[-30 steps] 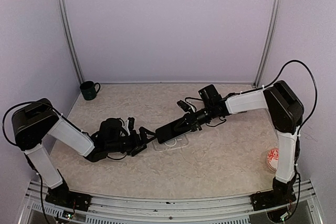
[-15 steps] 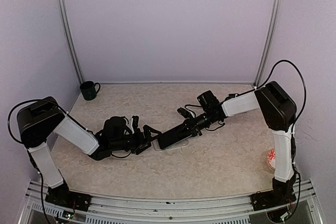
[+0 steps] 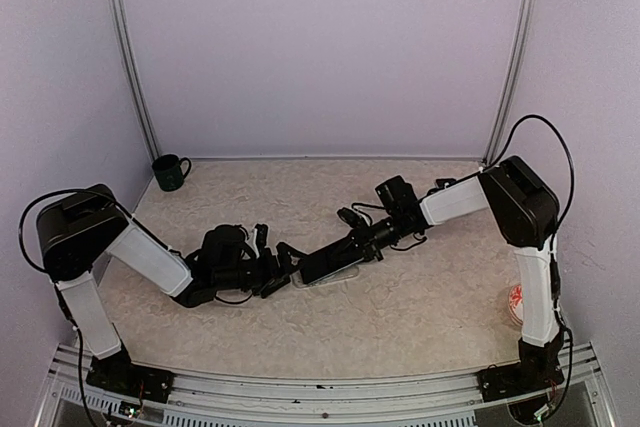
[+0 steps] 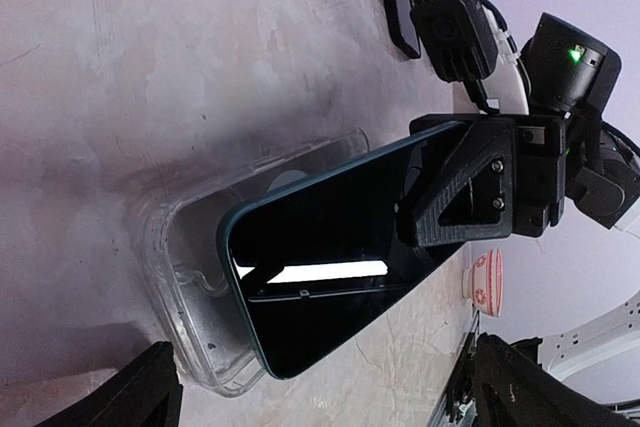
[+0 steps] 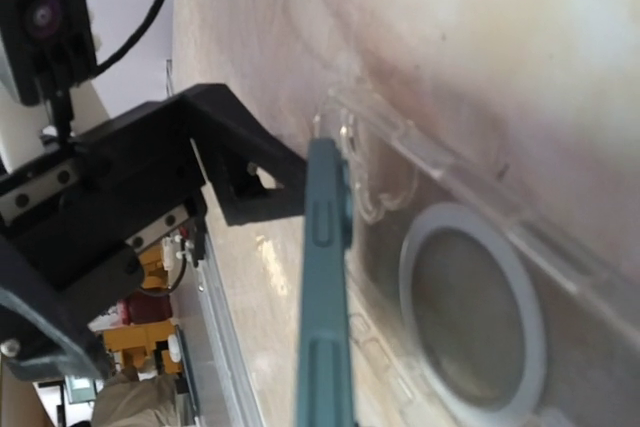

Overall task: Put the phone into the phone case
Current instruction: Install the phone into the phone case.

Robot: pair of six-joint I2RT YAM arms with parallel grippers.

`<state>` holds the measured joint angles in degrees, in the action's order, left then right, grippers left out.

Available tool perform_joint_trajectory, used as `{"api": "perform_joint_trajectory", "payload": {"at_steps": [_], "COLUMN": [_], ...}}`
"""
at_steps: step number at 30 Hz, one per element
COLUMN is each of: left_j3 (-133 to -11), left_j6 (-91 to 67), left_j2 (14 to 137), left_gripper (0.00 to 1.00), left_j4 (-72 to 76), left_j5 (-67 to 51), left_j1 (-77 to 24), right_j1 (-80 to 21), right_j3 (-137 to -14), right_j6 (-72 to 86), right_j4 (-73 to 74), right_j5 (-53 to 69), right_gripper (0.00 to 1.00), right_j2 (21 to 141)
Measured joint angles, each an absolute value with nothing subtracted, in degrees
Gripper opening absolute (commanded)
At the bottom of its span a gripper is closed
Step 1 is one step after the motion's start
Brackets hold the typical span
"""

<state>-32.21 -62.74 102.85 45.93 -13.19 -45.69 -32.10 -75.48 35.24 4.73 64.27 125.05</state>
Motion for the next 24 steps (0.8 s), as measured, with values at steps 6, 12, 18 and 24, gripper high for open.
{"api": "perform_joint_trajectory", "payload": {"at_steps": [6, 12, 18, 24], "left_j3": [-32.36, -32.97, -33.45, -34.02], "left_j6": [-62.74, -62.7, -62.72, -62.72], "left_j2": [103.39, 103.94, 104.66, 105.49], "left_gripper": [0.99, 0.99, 0.99, 0.99], "left_j4": [45.91, 46.0, 46.61, 47.31], "left_j5": [-13.17, -13.19, -13.21, -13.26], "left_j1": [-45.74, -45.74, -45.74, -45.74], "right_j1": [-32.08, -32.08, -32.08, -32.38], "right_j3": [-75.92, -76.53, -77.32, -77.34], "right_j6": [37.8, 38.87, 39.09, 40.16], "right_j4": [2.24, 1.39, 1.34, -0.4], "right_j5": [64.82, 64.64, 64.66, 65.67], "right_gripper": [0.0, 0.0, 0.0, 0.0], "right_j2": [126.39, 127.59, 128.29, 129.29]}}
